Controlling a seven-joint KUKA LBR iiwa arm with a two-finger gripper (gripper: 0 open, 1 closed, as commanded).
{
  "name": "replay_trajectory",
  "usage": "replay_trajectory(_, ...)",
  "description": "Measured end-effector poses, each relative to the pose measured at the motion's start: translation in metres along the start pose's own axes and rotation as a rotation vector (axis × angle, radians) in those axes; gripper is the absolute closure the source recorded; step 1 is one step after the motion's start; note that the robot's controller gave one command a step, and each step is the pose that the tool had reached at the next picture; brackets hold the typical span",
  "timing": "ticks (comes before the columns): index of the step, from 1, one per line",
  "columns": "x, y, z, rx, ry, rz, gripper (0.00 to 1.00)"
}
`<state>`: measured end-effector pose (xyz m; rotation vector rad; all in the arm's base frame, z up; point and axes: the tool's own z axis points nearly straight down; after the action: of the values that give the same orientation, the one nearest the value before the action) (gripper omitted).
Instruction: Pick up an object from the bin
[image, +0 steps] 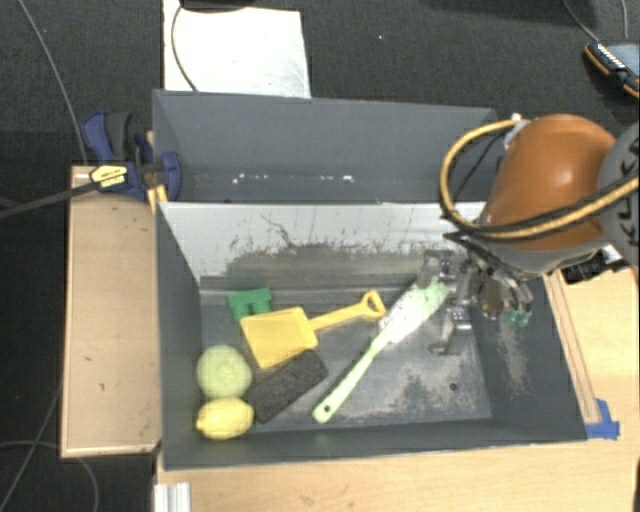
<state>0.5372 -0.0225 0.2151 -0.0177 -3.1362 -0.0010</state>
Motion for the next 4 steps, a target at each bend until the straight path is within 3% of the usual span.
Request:
replay_trajectory(1,-0.001,0.000,-0.005,0.001,-0.009,-0.001,0.00)
replay_trajectory(2,-0.038,0.027,0.094,0.001,-0.009,-0.241,0.00)
replay_trajectory(3,-0.048,0.050,0.061,0.003,-0.016,-0.341,0.00)
replay_trajectory(4,-0.046,0.075,0.104,0.000,-0.005,-0.586,0.00)
